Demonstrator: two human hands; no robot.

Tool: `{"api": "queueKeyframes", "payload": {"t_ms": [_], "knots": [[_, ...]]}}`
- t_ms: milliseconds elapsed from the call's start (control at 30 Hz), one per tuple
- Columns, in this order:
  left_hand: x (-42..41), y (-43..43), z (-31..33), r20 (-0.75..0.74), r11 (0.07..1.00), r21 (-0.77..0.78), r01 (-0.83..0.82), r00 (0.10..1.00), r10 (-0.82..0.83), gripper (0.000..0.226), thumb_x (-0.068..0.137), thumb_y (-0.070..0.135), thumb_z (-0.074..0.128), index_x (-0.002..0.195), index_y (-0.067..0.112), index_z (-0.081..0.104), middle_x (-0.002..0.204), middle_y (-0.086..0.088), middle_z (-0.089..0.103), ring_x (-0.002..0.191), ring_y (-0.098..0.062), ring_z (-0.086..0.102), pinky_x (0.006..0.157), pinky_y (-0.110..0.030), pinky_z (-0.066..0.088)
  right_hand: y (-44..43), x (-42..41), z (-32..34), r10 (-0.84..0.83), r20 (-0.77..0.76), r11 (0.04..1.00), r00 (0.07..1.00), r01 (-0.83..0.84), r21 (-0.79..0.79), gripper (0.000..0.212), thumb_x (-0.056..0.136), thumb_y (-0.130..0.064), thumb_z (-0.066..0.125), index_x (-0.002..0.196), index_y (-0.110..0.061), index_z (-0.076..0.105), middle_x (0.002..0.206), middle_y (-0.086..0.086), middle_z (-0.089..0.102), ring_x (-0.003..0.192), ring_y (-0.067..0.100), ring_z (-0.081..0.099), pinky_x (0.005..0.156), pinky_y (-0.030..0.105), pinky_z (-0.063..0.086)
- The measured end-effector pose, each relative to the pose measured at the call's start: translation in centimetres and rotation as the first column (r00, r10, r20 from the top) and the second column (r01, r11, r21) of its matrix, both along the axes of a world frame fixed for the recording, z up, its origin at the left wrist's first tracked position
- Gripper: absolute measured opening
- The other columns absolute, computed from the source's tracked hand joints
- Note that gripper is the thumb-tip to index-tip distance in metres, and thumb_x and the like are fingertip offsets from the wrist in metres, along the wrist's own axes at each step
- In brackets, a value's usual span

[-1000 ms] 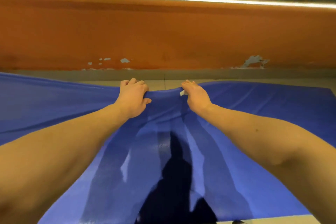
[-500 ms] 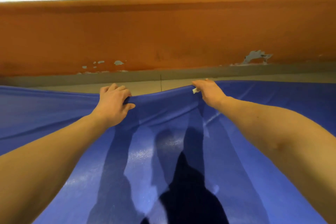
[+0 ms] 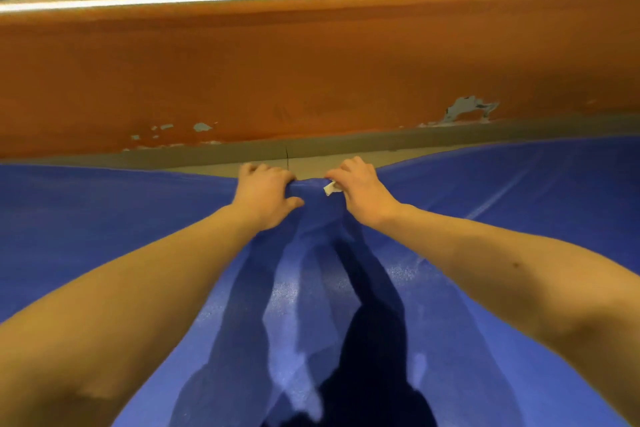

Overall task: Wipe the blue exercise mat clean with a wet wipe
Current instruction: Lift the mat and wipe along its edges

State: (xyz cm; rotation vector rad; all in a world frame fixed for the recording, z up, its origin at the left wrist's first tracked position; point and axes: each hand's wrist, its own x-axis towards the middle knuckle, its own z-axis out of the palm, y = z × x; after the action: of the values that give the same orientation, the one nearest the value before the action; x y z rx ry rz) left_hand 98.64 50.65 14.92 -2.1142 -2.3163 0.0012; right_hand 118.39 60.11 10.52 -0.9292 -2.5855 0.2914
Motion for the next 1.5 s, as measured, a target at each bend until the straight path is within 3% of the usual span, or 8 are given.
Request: {"api": "queueKeyframes", "payload": {"t_ms": [267, 500, 600, 767, 867, 1167, 1333, 1500], "knots": [[3.2, 2.0, -1.8, 0.169, 0.993, 0.115, -0.018, 0.986, -0.002, 0.018, 0.092, 0.04, 0.066, 0.09, 0.027, 0.054, 0.089, 0.01, 0.053, 0.093, -0.019, 0.047, 0.09, -0.036, 0.027, 0.5, 2.4, 0.1, 0.101, -0.005, 0.994, 0.995, -0.101, 0.049, 0.036, 0.085, 0.01, 0.058, 0.117, 0.001, 0.071, 0.111, 0.018, 0.072, 0.106, 0.043, 0.065, 0.093, 0.053, 0.051], [4.0, 2.0, -1.9, 0.193, 0.993, 0.114, -0.011, 0.981, -0.011, 0.017, 0.095, 0.039, 0.064, 0.092, 0.026, 0.052, 0.092, 0.009, 0.052, 0.091, -0.017, 0.04, 0.099, -0.038, 0.027, 5.0, 9.3, -0.7, -0.244, 0.113, 0.968, 0.963, 0.248, -0.026, 0.059, 0.093, 0.018, 0.047, 0.149, -0.003, 0.048, 0.156, 0.015, 0.044, 0.152, 0.031, 0.029, 0.127, 0.036, 0.013], [4.5, 1.7, -1.9, 0.193, 0.994, 0.11, -0.029, 0.981, 0.008, 0.016, 0.095, 0.037, 0.064, 0.092, 0.026, 0.052, 0.092, 0.009, 0.052, 0.093, -0.018, 0.043, 0.099, -0.038, 0.027, 2.4, 6.7, 0.0, -0.225, 0.032, 0.967, 0.974, 0.227, -0.114, 0.047, 0.097, 0.016, 0.042, 0.14, 0.003, 0.055, 0.153, 0.018, 0.047, 0.151, 0.032, 0.03, 0.124, 0.031, 0.012], [4.3, 1.0, -2.2, 0.187, 0.992, 0.112, -0.055, 0.982, 0.033, 0.015, 0.094, 0.035, 0.065, 0.094, 0.026, 0.054, 0.092, 0.011, 0.05, 0.098, -0.021, 0.047, 0.094, -0.037, 0.024, -0.3, 2.7, 0.1, 0.089, -0.044, 0.981, 0.995, -0.095, -0.167, 0.035, 0.093, 0.014, 0.043, 0.118, 0.005, 0.067, 0.118, 0.023, 0.068, 0.117, 0.041, 0.06, 0.123, 0.038, 0.023], [4.0, 0.9, -1.9, 0.194, 0.993, 0.112, -0.025, 0.981, 0.003, 0.015, 0.095, 0.036, 0.064, 0.092, 0.027, 0.053, 0.092, 0.009, 0.052, 0.095, -0.02, 0.046, 0.096, -0.037, 0.025, 1.4, 4.9, -0.5, 0.178, -0.022, 0.982, 0.984, -0.179, -0.06, 0.047, 0.087, 0.016, 0.045, 0.127, 0.003, 0.066, 0.129, 0.019, 0.068, 0.126, 0.034, 0.06, 0.122, 0.044, 0.027], [5.2, 0.5, -0.7, 0.178, 0.993, 0.115, -0.035, 0.984, 0.014, 0.021, 0.096, 0.035, 0.063, 0.085, 0.022, 0.05, 0.084, 0.006, 0.051, 0.091, -0.023, 0.045, 0.09, -0.035, 0.024, 7.1, 13.0, 0.1, -0.128, 0.164, 0.992, 0.978, 0.129, 0.007, 0.046, 0.103, 0.004, 0.043, 0.145, -0.011, 0.054, 0.142, 0.01, 0.058, 0.141, 0.029, 0.045, 0.126, 0.043, 0.01], [5.5, -0.1, 0.5, 0.054, 0.989, 0.106, -0.106, 0.993, 0.101, 0.015, 0.098, 0.039, 0.06, 0.103, 0.026, 0.057, 0.1, 0.006, 0.058, 0.103, -0.024, 0.049, 0.099, -0.04, 0.027, 5.8, 12.7, 1.1, -0.169, 0.15, 0.986, 0.974, 0.165, 0.039, 0.028, 0.104, -0.007, 0.05, 0.128, -0.015, 0.063, 0.12, 0.009, 0.061, 0.116, 0.032, 0.05, 0.101, 0.042, 0.028], [7.3, 0.4, 2.0, -0.04, 0.983, 0.02, -0.184, 0.982, 0.185, 0.04, 0.096, 0.049, 0.054, 0.132, 0.029, 0.056, 0.125, 0.002, 0.062, 0.12, -0.026, 0.05, 0.109, -0.045, 0.024, 2.9, 11.8, 2.6, -0.161, 0.13, 0.985, 0.978, 0.152, 0.082, 0.018, 0.101, -0.008, 0.053, 0.111, -0.018, 0.064, 0.104, 0.004, 0.056, 0.104, 0.027, 0.05, 0.084, 0.033, 0.023]]}}
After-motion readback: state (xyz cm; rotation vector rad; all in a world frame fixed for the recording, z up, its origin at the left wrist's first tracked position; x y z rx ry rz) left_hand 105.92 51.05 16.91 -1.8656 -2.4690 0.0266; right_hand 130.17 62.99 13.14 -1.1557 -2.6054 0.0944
